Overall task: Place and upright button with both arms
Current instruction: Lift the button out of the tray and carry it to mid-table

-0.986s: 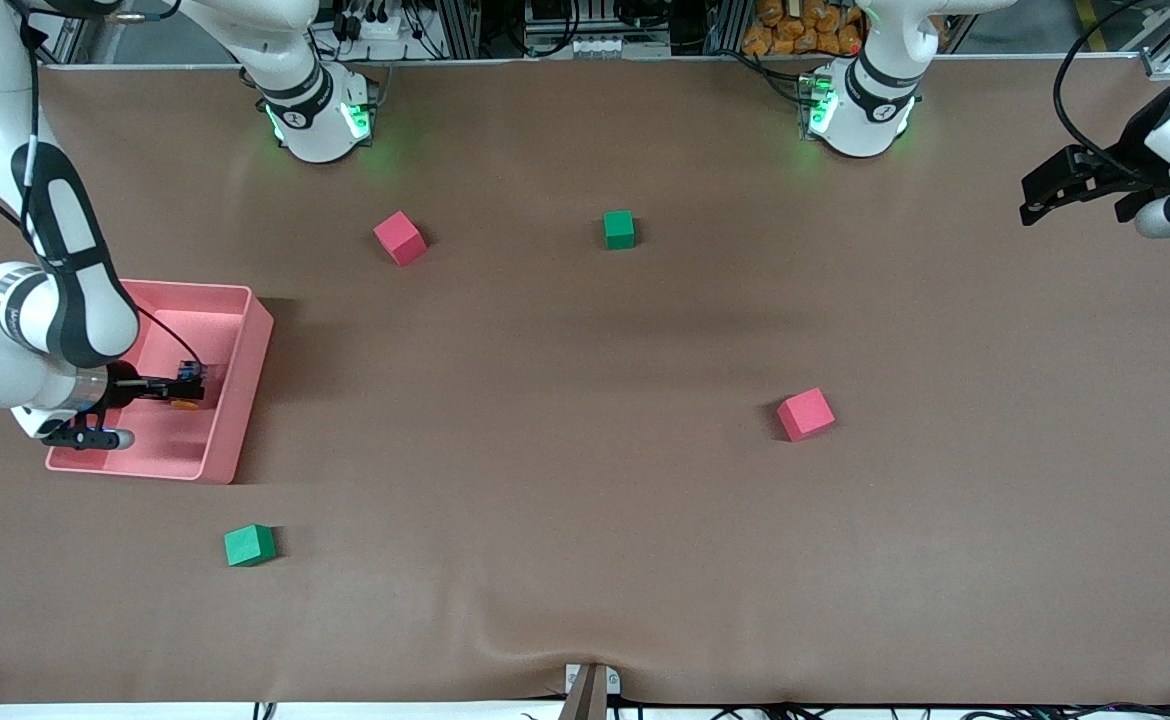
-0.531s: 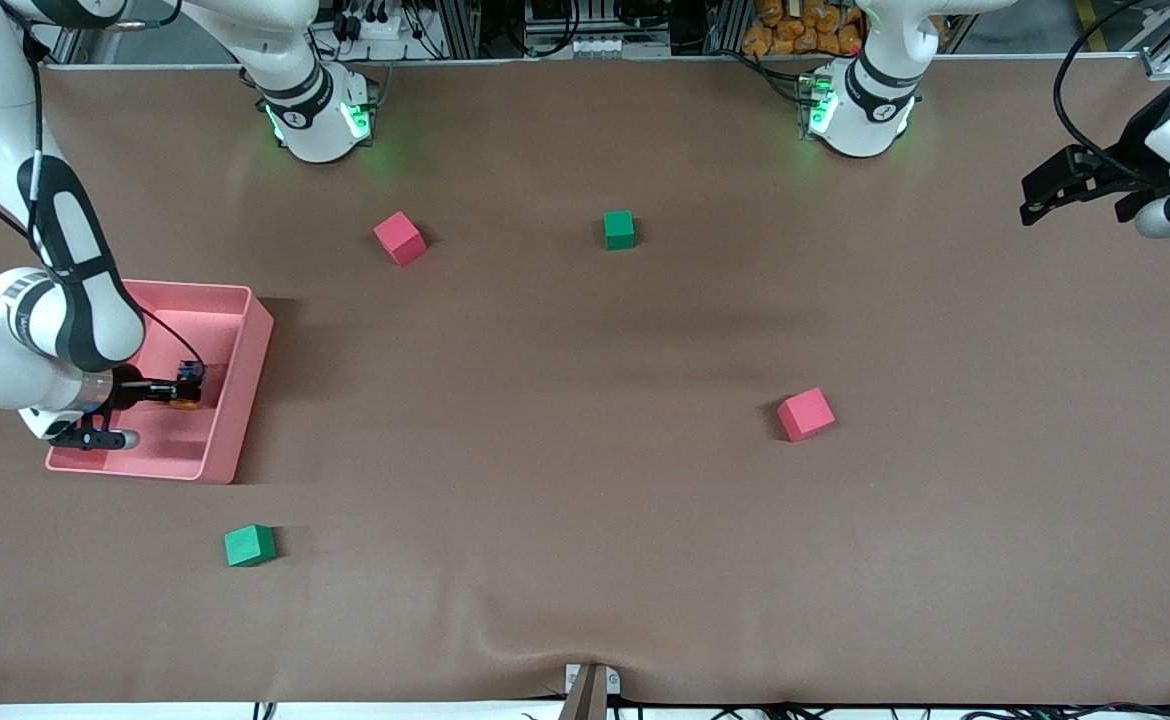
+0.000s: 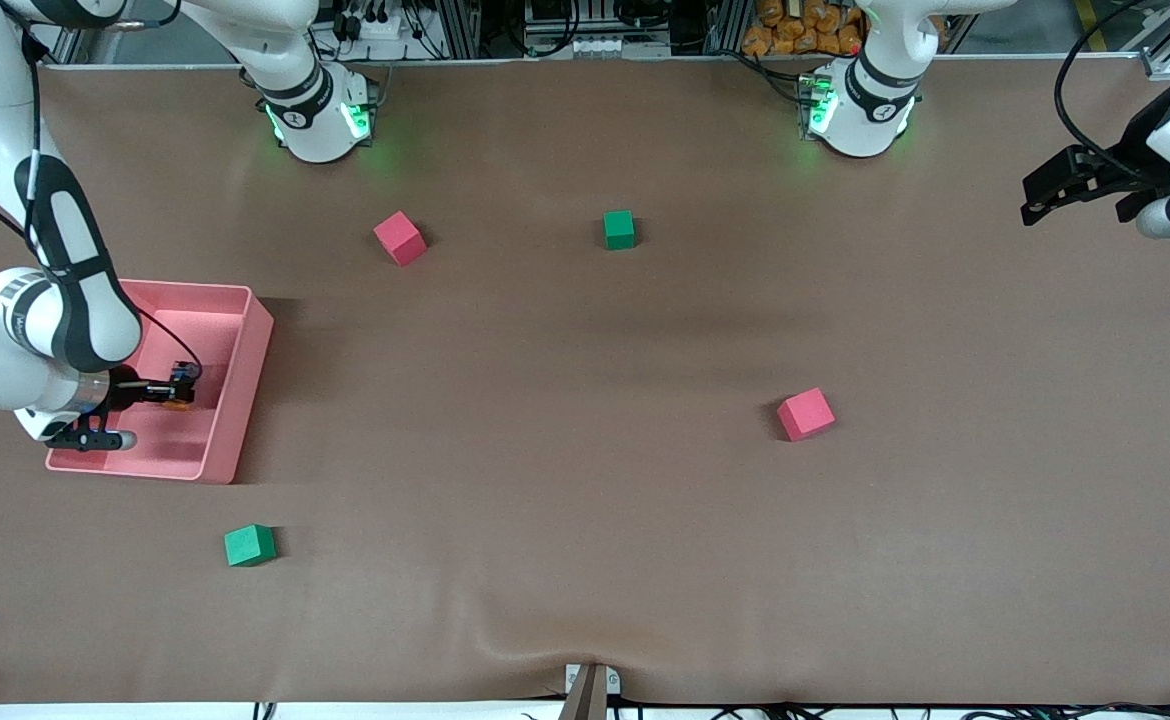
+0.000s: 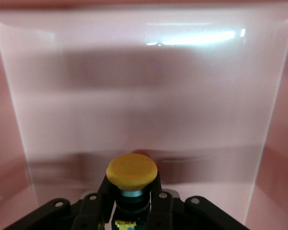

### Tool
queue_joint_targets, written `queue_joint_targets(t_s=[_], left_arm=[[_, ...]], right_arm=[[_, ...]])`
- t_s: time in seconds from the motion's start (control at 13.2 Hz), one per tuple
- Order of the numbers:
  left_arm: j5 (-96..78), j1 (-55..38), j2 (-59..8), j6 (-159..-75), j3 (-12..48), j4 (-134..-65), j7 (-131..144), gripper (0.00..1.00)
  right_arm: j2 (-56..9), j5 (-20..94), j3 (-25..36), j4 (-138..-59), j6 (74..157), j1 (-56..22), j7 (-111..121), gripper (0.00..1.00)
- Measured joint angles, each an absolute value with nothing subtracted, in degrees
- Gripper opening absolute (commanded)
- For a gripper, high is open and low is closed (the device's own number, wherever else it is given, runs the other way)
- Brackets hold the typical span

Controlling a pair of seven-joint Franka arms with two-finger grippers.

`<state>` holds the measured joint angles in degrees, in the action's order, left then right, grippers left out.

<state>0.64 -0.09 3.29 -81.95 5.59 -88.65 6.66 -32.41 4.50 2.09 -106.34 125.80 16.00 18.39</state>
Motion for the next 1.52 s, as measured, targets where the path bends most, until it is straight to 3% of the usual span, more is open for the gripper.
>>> queue_joint_targets(t_s=[0.38, 0.76, 0.99, 1.52], left_arm=[[0.6, -0.1, 3.3, -81.9, 5.5, -88.7, 6.7, 1.00], [0.6, 0.0, 3.2, -81.9, 5.2, -88.7, 6.7, 1.00], [0.6, 0.0, 3.2, -81.9, 5.2, -88.7, 6.7, 1.00], [0.6, 0.1, 3.2, -81.9, 5.0, -88.7, 6.7, 1.00]], right_arm=[[-31.4, 4.5, 1.5, -90.4, 103.5, 15.5, 18.6, 0.00], [-31.1, 4.7, 0.5, -79.8, 92.6, 7.4, 8.2, 0.00], [-31.6, 6.5, -0.1, -77.5, 93.7, -2.6, -4.5, 0.00], [-39.1, 11.4, -0.4, -76.4, 113.8, -23.8, -25.0, 0.00]])
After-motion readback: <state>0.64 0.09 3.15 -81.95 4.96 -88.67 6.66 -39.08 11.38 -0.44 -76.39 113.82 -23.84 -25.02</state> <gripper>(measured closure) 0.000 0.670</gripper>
